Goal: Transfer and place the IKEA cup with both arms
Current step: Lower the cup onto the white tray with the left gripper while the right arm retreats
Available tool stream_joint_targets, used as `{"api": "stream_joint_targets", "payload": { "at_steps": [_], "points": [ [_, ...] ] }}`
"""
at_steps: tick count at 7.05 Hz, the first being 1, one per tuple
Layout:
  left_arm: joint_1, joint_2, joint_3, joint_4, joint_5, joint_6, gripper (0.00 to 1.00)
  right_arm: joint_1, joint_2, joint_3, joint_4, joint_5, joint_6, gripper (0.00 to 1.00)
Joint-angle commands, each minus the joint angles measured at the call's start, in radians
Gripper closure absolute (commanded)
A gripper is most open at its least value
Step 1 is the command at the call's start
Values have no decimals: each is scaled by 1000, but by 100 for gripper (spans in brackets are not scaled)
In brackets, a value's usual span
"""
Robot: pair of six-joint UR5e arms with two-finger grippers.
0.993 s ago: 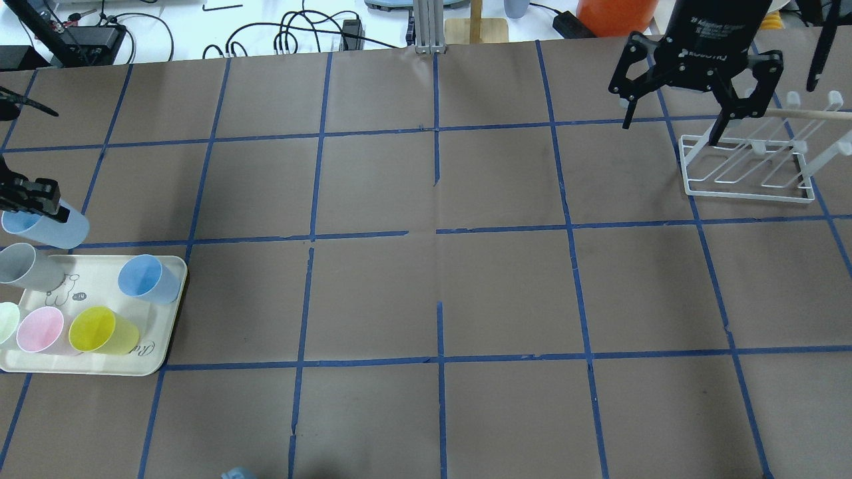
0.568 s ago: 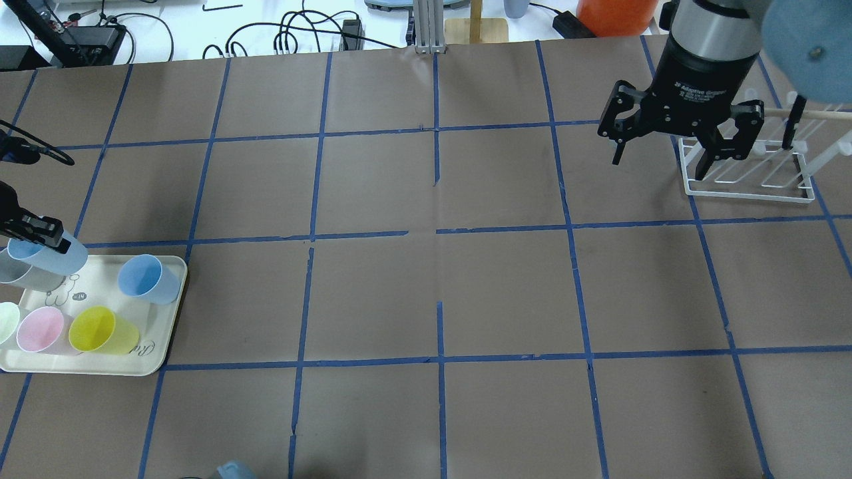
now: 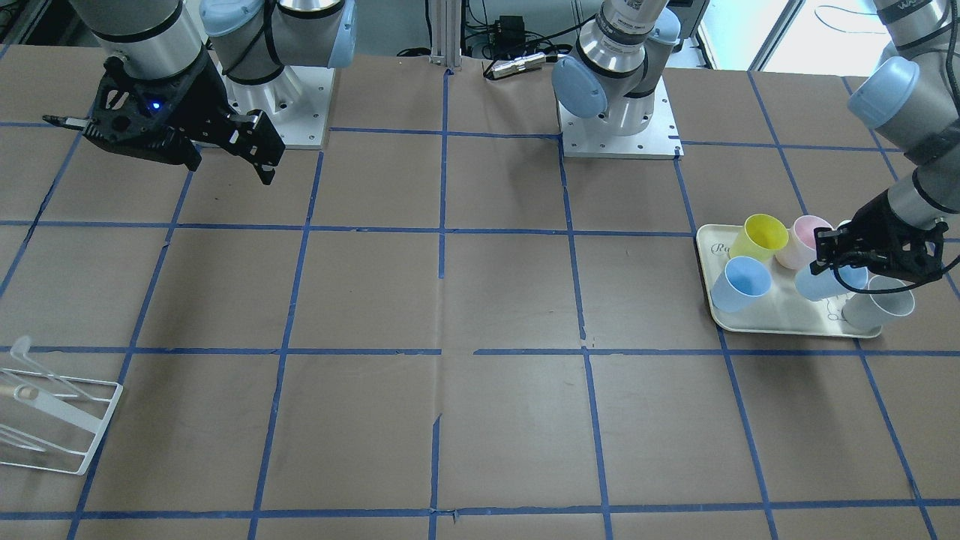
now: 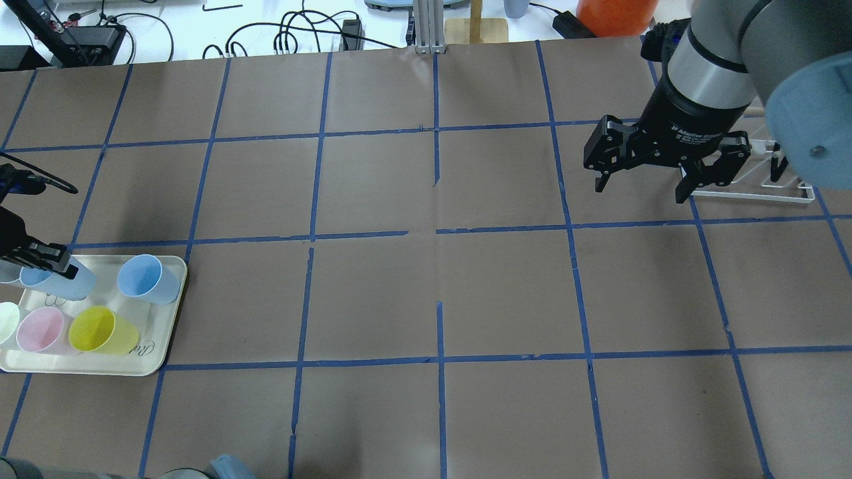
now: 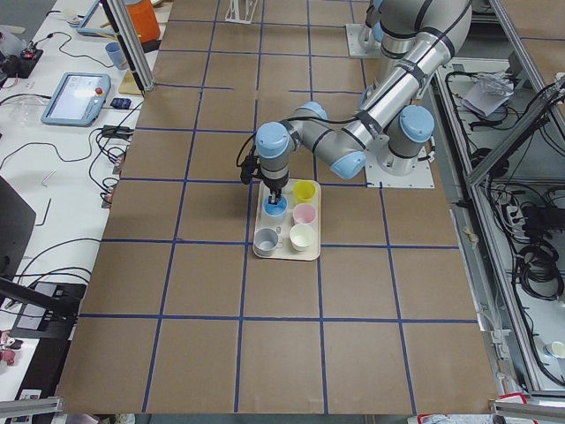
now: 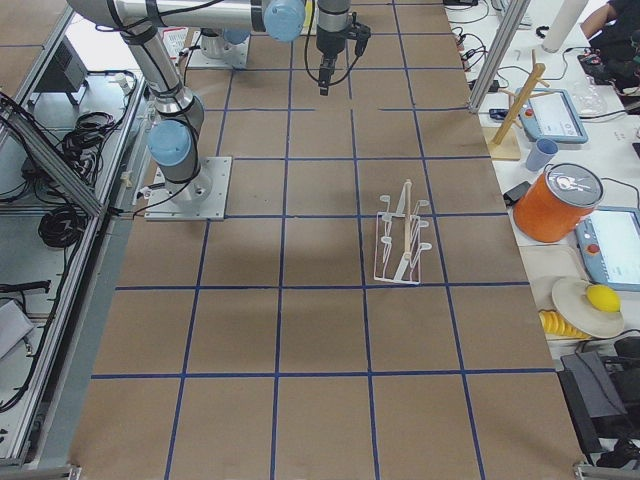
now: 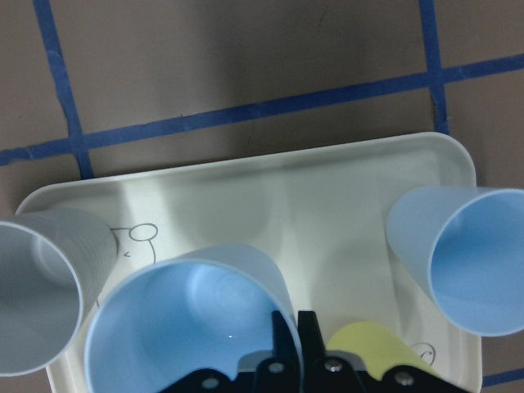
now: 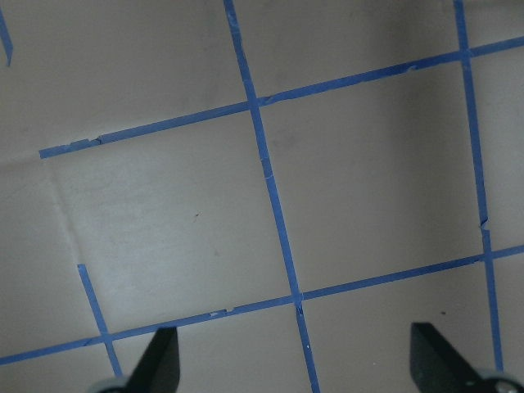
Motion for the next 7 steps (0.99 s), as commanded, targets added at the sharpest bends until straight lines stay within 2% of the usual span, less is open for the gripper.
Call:
{"api": "stream_joint_targets", "payload": {
  "at_steps": [1, 3, 4, 5, 6, 7],
  "points": [
    [-10, -11, -8, 3, -4, -4, 100, 1, -15, 1, 4, 51, -9, 0],
    [-25, -20, -8, 3, -3, -9, 97, -1, -19, 2, 5, 8, -10, 0],
    [-31, -25, -8, 3, -1, -26, 42, -1, -21, -10, 7, 1, -9, 0],
    [-31, -28, -11, 3, -4, -41, 24, -1, -20, -13, 5, -1, -9, 0],
    [-31, -29, -8, 3, -4, -47, 15, -1, -19, -20, 13, -3, -9, 0],
    [-31, -19, 4, -3, -1, -50, 11, -1, -19, -34, 43, -9, -9, 0]
  ]
}}
